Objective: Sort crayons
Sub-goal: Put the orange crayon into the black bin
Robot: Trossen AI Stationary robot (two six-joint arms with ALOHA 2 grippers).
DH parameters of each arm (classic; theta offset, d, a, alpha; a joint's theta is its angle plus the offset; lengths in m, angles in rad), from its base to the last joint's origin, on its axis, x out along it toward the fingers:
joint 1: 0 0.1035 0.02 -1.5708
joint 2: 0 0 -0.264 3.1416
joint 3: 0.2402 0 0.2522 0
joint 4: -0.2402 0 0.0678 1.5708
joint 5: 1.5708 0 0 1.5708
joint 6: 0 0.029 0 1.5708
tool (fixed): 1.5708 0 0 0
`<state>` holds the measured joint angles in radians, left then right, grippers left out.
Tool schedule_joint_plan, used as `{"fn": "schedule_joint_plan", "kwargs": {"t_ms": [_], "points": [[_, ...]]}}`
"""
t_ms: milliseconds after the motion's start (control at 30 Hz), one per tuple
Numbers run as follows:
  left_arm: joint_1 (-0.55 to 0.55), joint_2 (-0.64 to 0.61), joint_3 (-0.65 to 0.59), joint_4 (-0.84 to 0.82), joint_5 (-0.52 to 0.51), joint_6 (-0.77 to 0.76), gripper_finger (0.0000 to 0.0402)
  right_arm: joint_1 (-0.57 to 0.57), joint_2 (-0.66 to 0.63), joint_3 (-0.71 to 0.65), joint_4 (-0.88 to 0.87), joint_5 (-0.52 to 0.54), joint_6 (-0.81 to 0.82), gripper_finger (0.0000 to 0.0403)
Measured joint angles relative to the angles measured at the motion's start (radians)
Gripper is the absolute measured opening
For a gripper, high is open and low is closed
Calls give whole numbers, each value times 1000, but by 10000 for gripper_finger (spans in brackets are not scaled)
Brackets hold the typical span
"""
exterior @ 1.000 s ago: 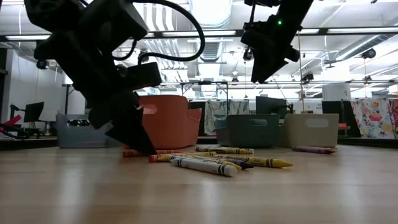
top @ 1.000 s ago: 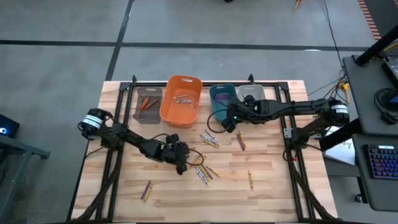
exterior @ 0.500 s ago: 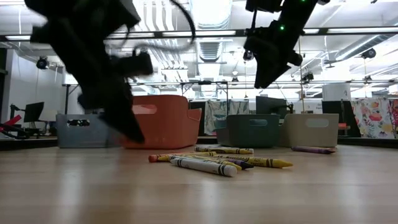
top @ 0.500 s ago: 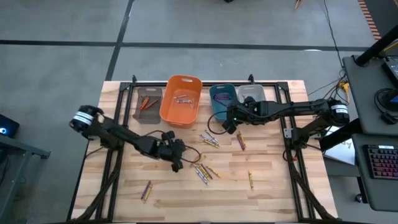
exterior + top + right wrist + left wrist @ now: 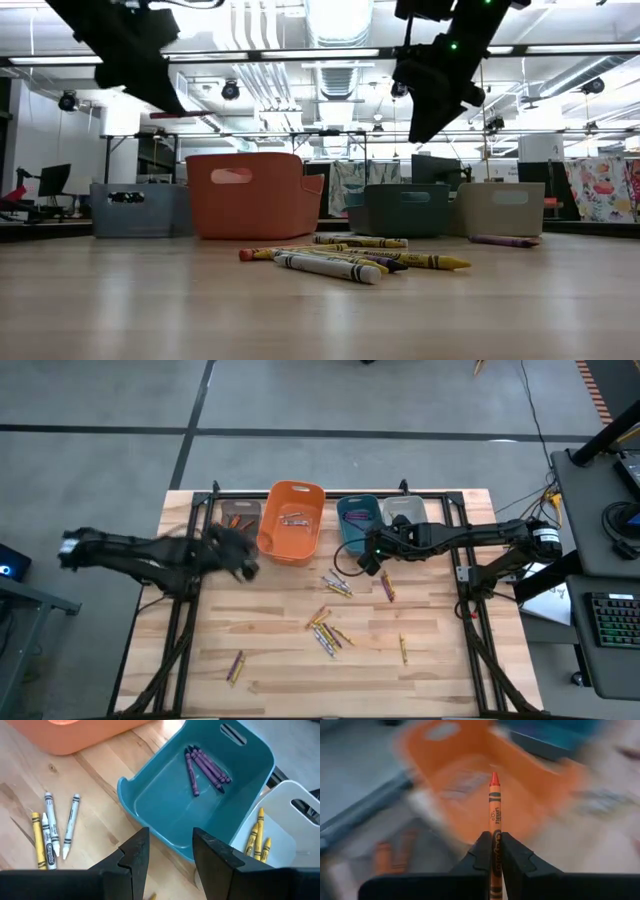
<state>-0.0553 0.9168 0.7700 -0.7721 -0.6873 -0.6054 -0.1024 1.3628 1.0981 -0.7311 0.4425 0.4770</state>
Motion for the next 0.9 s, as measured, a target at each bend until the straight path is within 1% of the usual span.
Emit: {"fn": "schedule_joint_plan", "kwargs": {"t_ms": [67,133,233,300,400,467,533,767,900], "points": [[139,-41,0,-18,21,60,1,0,0,0,24,3,-9,139],[289,-59,0,-18,92,123,0,0,0,0,46,3,-18,139],[497,-49,0,-18,209,221,0,0,0,0,72,3,-27,139],[614,-30,0,-20,247,286,0,0,0,0,72,3,-32,139],[743,0,0,-7,321,337,0,0,0,0,71,3,-34,139],[795,25,0,15,403,368,0,0,0,0,71,3,-36,139],[815,57,0,30,430,379,0,0,0,0,71,3,-44,139],[817,198,0,39,433,407,0,0,0,0,71,3,-46,139],[817,264,0,39,361,407,0,0,0,0,71,2,-45,139]]}}
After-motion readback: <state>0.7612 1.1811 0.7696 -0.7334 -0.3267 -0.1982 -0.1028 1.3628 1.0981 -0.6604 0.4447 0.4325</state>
